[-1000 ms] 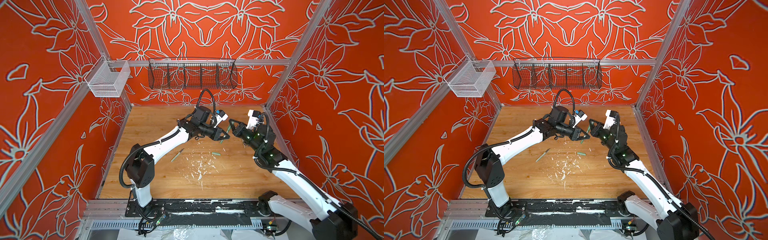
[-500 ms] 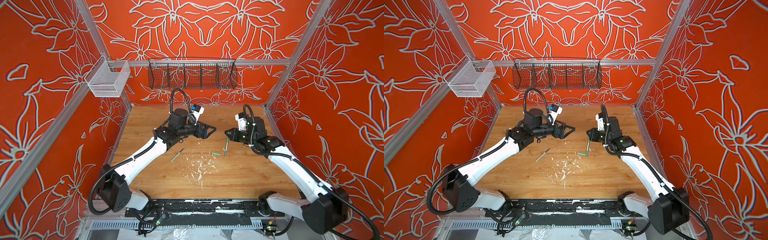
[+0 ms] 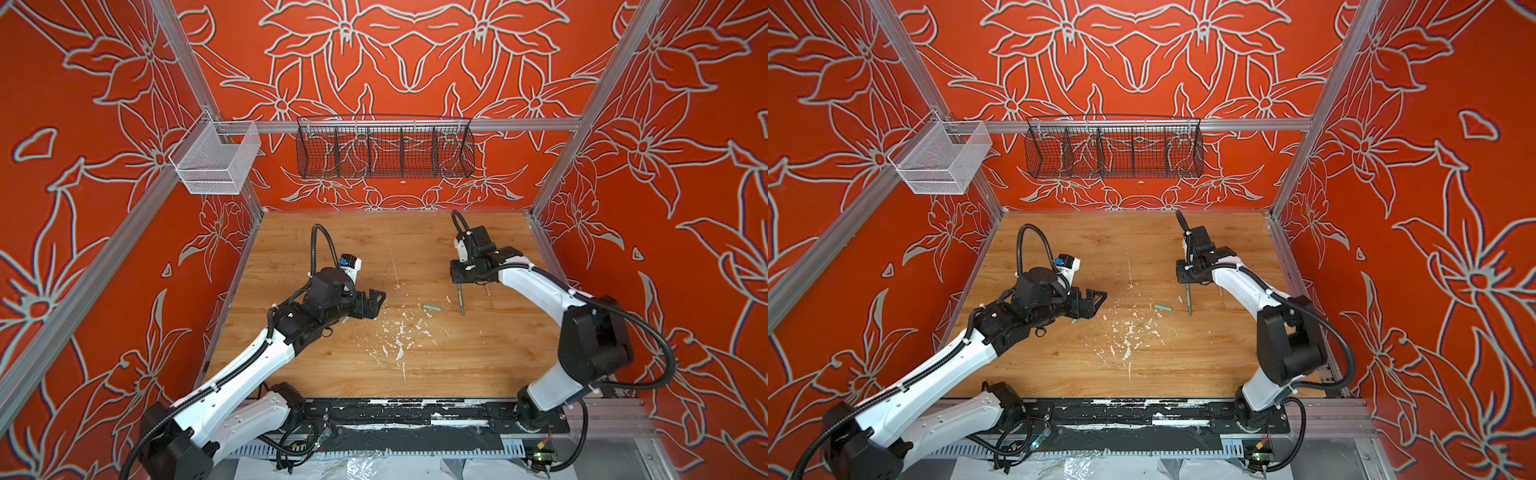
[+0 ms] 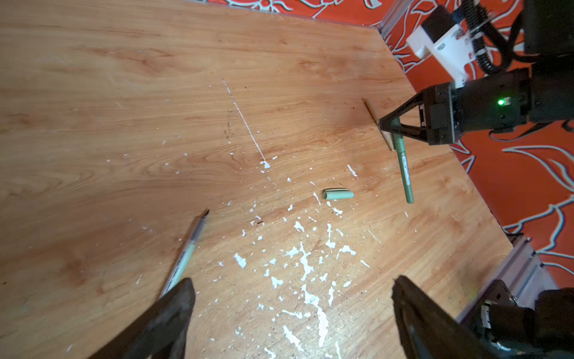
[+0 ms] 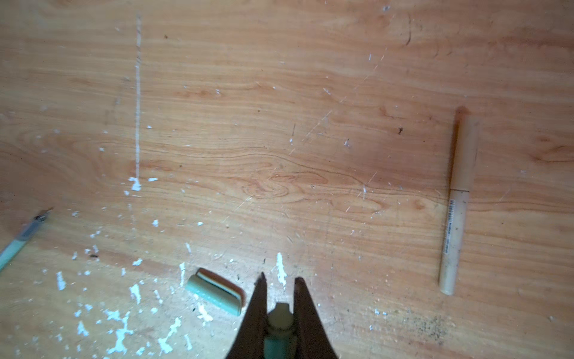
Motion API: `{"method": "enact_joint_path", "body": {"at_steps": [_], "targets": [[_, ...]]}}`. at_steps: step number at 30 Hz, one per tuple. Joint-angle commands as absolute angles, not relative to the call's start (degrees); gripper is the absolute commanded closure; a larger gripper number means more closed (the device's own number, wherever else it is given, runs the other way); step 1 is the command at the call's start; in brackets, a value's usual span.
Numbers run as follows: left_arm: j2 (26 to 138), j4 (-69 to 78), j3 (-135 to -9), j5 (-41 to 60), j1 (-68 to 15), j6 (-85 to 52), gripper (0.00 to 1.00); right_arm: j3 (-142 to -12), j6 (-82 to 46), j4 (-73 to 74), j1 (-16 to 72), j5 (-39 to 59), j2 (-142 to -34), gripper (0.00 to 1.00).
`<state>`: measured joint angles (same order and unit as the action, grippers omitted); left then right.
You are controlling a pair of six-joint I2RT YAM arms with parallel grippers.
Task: Insert the pens into the pen caps
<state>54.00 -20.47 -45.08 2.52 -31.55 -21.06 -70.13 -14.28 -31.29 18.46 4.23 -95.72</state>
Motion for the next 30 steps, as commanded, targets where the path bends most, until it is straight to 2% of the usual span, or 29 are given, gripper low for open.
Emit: {"method": "enact_joint_path", "body": {"at_steps": [1,13,22,30], "targets": [[52.1,-23.21,-43.43,-1.89,-31.55,-24.12,0.03,-73.38,-10.91,-33.31,16.88,2.99,-100.15,1.0],[52.38,-25.1,-41.5,-3.1,-31.58,-25.23,0.03,-77.06,-8.14,-33.82,12.47,0.7,-109.29,1.0],[53.61,-25.09,-41.68,-3.6,-31.55,-25.24,0.03,-82.77,-8.41,-34.72,10.62,3.31,-116.32,0.8],[55.09,-25.88,-42.93,-4.13,-31.57,-24.79,0.03,-86.73,-7.82,-38.06,10.3,2.3,-117.43,0.64]]}}
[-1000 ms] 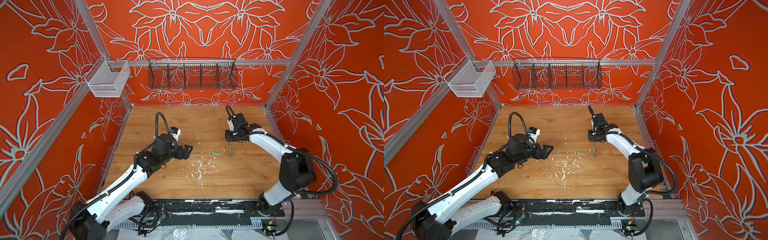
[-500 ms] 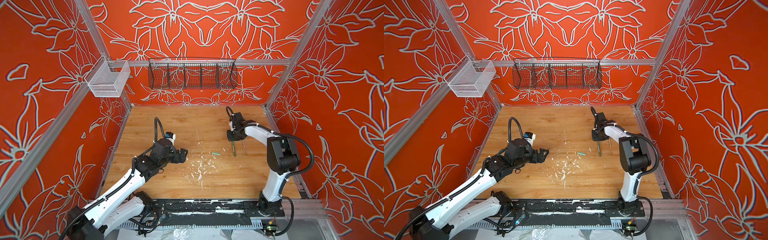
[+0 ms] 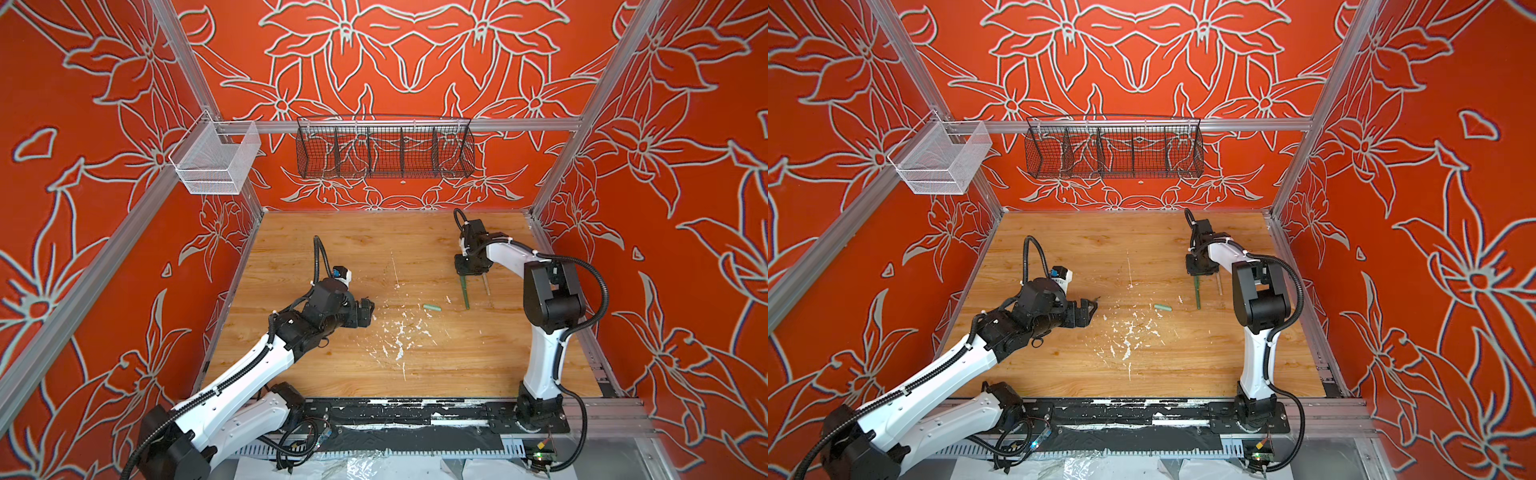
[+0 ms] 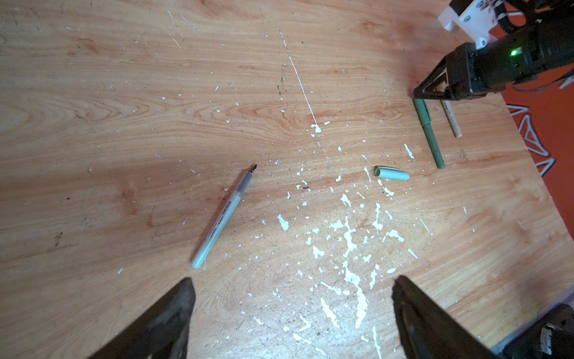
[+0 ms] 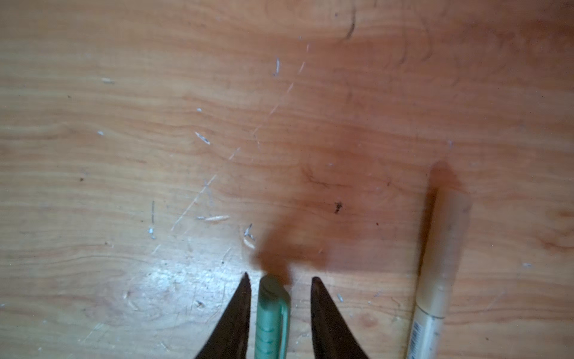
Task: Insert the pens into the pen caps
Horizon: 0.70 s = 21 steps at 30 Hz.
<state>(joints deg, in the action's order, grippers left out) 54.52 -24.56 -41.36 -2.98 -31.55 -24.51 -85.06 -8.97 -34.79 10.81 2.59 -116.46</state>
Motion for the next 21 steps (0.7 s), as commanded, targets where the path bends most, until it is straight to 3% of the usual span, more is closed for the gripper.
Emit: {"method": "enact_joint_path", "body": {"at_steps": [1,7,14,21], "targets": [[55.19,-25.93,-43.13,-4.21,-31.55,-24.77,0.03,-86.9,-7.8,-38.22,10.34,2.23,-117.06,0.63],[55.12,-26.72,-45.06,-5.57,-31.56,-24.28,0.03,-85.73,-8.01,-37.58,10.41,3.44,-108.89,0.61],[56.08,-26.37,-47.78,-9.87,-31.55,-22.78,0.03,-76.25,-9.89,-37.49,13.83,16.88,-92.54,0.59],[58.45,-24.44,-49.21,-8.89,-31.55,-20.36,0.03,-60.82,-20.83,-31.19,28.06,12.74,-83.32,0.57]]}}
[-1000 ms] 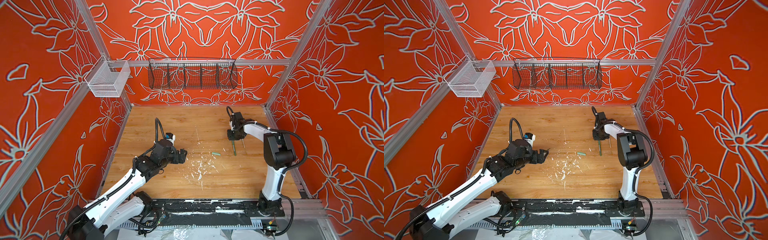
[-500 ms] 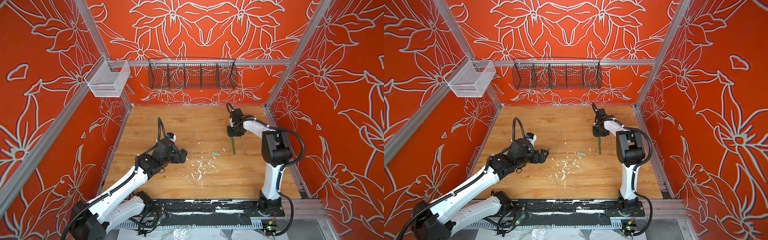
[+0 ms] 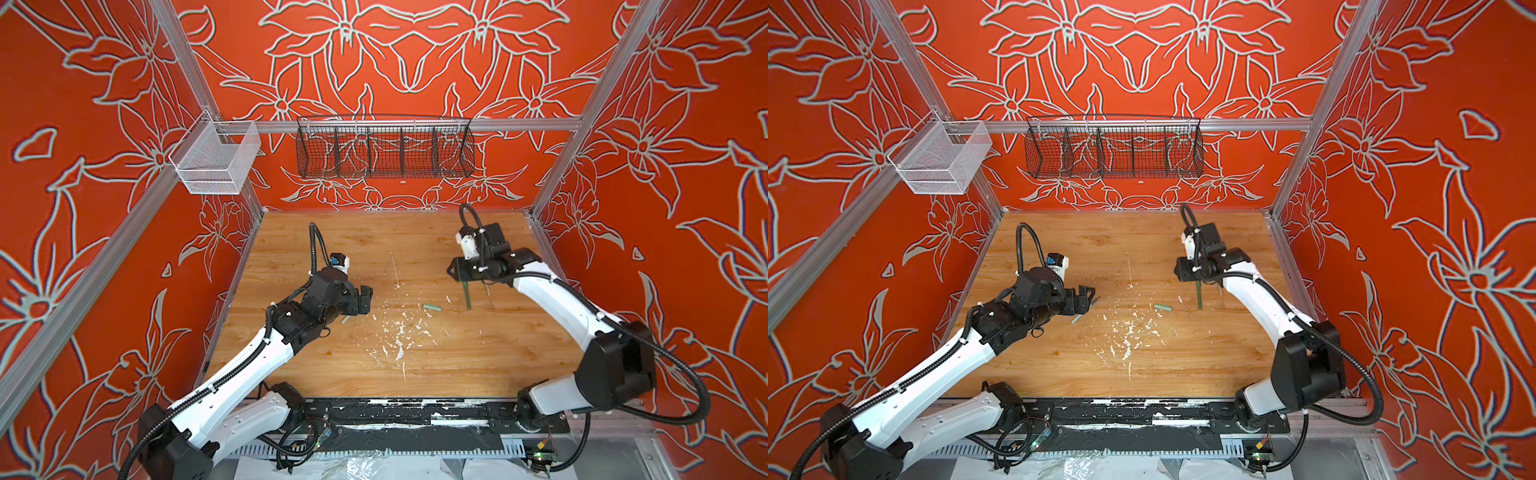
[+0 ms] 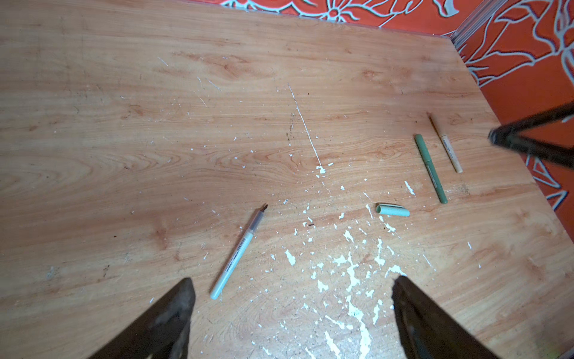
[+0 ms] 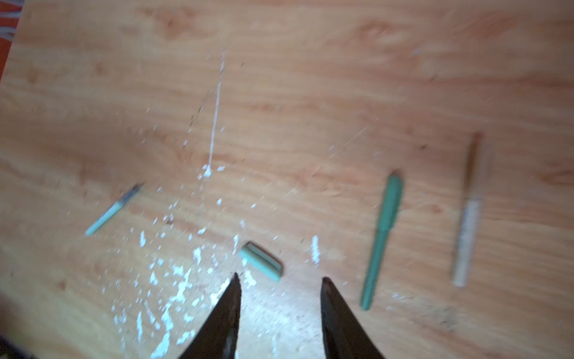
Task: Insert the pens into the pen caps
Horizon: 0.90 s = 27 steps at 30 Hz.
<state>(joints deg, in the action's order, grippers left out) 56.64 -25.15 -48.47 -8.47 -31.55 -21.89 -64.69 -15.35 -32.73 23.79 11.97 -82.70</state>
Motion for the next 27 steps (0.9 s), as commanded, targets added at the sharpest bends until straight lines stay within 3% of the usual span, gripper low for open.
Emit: {"method": "enact_joint_path", "body": {"at_steps": [1,5,11,27], "targets": [[59.01,-24.67,-49.54,-8.86,-31.55,-20.4,0.03,-59.85,-21.94,-30.4,29.46,12.39,-83.48,0.57],[60.38,-25.52,-50.22,-7.05,-31.57,-20.37,0.03,-58.74,-18.67,-26.14,30.61,11.96,-87.66,0.55],[59.48,-26.1,-49.41,-6.31,-31.56,-21.61,0.03,-69.17,-13.99,-31.08,30.59,14.63,-100.14,0.5],[50.76,-25.23,-44.21,-10.99,-31.55,-25.58,0.03,-71.97,-13.49,-30.07,30.74,20.51,-110.33,0.47]]}}
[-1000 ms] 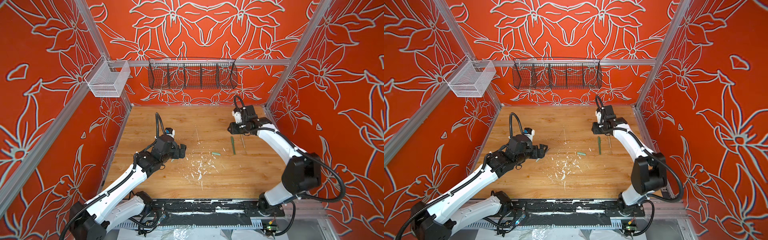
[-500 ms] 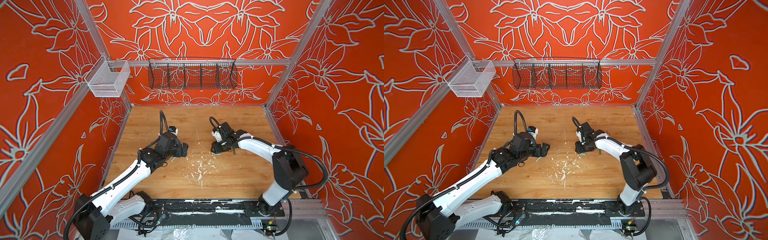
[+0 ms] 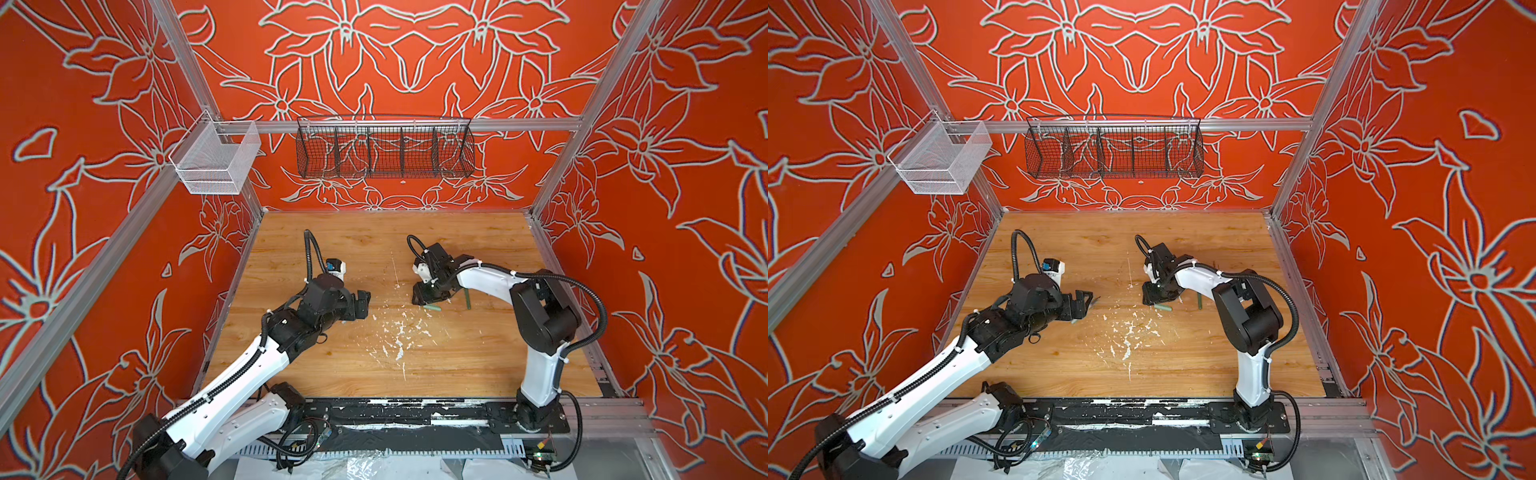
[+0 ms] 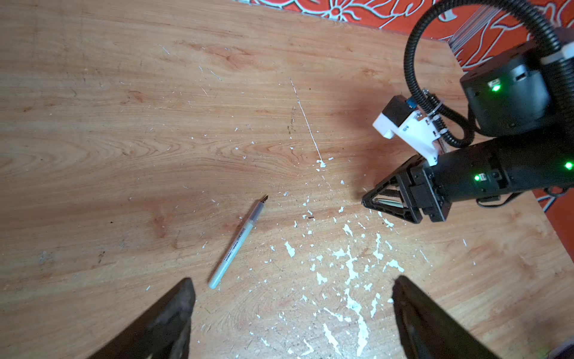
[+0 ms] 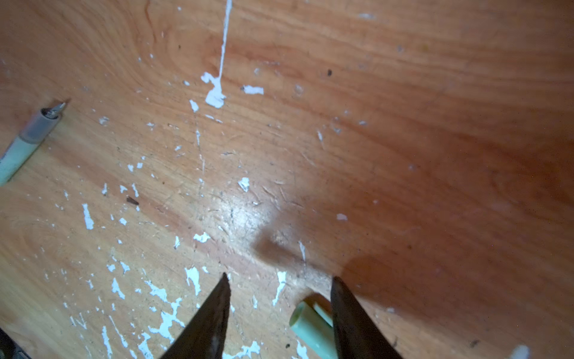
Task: Insert the pens into the pen caps
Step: 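Lower the right gripper onto the pale green cap and grasp it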
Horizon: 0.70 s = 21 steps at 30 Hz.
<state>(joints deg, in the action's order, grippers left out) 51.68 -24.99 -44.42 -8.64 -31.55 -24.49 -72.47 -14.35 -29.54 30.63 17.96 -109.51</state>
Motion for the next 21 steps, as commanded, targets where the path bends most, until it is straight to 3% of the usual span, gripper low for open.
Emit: {"method": "enact_joint_path", "body": {"at_steps": [1,10,16,21], "targets": [[50.6,-25.54,-44.22,-11.54,-31.55,-25.52,0.03,-71.45,-13.42,-30.23,30.69,21.16,-110.22,0.47],[51.87,-25.41,-44.22,-11.43,-31.55,-25.33,0.03,-65.11,-12.46,-35.52,30.84,25.49,-102.67,0.47],[54.55,-25.4,-45.5,-10.64,-31.55,-24.42,0.03,-64.16,-13.47,-37.78,30.73,22.05,-95.28,0.48],[55.59,-25.5,-46.32,-9.34,-31.55,-24.26,0.03,-63.57,-19.48,-36.88,29.6,13.11,-90.68,0.51]]}}
